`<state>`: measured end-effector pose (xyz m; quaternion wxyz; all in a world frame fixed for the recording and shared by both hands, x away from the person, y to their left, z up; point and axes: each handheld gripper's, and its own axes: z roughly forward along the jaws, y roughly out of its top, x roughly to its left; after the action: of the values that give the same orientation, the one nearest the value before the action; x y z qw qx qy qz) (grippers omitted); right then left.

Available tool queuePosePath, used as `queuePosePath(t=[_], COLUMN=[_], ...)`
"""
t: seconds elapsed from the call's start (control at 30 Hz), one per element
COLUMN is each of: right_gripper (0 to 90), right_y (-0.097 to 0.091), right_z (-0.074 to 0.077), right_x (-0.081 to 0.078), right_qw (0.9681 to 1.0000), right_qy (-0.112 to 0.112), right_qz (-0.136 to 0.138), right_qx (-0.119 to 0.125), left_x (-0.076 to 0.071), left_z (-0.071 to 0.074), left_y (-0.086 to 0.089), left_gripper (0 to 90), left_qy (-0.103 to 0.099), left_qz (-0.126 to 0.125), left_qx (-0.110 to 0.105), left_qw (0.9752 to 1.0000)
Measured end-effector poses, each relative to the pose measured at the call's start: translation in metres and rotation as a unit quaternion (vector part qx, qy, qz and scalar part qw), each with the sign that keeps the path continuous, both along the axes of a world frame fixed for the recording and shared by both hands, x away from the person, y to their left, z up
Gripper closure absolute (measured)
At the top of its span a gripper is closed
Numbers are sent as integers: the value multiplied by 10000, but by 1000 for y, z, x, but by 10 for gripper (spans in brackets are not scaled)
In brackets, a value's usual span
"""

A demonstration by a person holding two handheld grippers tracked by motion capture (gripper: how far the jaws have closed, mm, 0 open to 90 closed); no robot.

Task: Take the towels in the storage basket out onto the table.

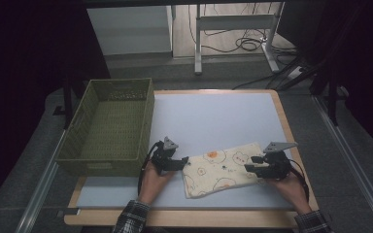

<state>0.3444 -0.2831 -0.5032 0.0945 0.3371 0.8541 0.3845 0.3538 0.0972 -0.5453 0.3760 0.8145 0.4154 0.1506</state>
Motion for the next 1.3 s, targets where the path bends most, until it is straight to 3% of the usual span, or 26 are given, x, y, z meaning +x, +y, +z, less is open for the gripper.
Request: queuePosePath(t=[0.37, 0.6, 0.97, 1.17, 1.3], right_gripper=[469, 491, 628, 647, 646], right_y=[39, 65, 121, 150, 164], right_z=[1, -1, -11, -17, -21], right_x=[-19, -27, -43, -53, -57], right_qw=[9985, 9960, 9862, 9795, 9768], right_qy=[-89, 30, 288, 417, 446], right_qz=[532, 885, 1623, 1964, 2090], right_qx=[55, 139, 176, 181, 142], left_x=[0, -1, -1, -1, -1], left_z=[0, 0, 0, 0, 0], left_y=[0, 0, 0, 0, 0], left_gripper=[327, 327, 327, 327, 327], left_qy=[-21, -10, -11, -11, -10], left_qz=[10, 21, 22, 21, 21], left_qx=[10, -2, -5, -5, -2], left_qw=[10000, 10000, 10000, 10000, 10000])
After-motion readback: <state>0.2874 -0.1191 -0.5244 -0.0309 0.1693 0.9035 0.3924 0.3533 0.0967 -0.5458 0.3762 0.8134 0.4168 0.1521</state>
